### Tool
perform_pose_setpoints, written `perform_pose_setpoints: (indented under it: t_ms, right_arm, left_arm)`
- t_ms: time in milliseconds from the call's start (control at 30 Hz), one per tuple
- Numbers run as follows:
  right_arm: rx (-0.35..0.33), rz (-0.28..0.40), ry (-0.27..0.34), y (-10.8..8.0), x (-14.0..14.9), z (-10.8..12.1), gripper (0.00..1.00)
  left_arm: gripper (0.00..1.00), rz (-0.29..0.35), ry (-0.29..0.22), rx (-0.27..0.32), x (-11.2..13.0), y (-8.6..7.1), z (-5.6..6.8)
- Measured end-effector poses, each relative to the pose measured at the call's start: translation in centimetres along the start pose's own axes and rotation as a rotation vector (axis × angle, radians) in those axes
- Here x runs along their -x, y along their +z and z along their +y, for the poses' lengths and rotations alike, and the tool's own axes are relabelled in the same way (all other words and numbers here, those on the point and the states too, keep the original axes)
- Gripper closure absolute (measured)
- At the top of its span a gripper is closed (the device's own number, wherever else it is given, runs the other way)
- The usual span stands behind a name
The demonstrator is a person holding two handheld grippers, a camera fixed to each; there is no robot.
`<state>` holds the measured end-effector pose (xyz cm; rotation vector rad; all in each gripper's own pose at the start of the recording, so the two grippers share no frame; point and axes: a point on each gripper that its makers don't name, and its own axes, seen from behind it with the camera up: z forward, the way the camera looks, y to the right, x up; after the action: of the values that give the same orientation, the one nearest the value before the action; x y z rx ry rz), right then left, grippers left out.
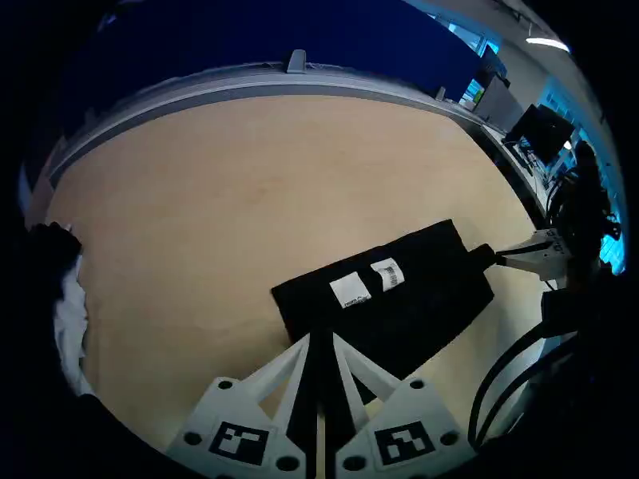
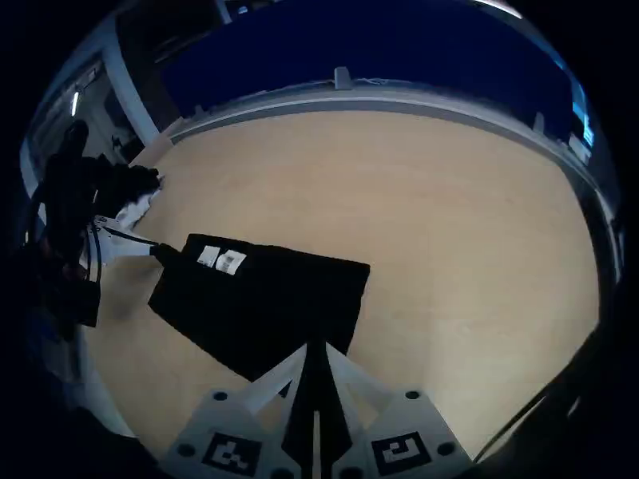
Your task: Fold towel
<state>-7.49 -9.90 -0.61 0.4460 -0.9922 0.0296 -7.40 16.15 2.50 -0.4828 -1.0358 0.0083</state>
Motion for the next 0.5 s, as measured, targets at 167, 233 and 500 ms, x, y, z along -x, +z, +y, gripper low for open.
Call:
perform_pose_setpoints:
  t_ms: [167, 233, 500]
  right_arm:
    - [0.006, -0.003, 0.015, 0.8, -0.3, 0.3, 0.98]
    - [0.008, -0.003, 0.023, 1.2, -0.4, 0.5, 0.98]
    - [0.019, -0.002, 0.041, 2.1, -0.8, 1.1, 0.98]
  left_arm:
    - [0.95, -0.009, -0.026, 0.009, 0.0, 0.7, -0.1]
    - [0.94, -0.010, -0.028, 0.010, -0.1, 0.9, -0.2]
    - [0.90, -0.015, -0.029, -0.002, -0.5, 1.7, -1.1]
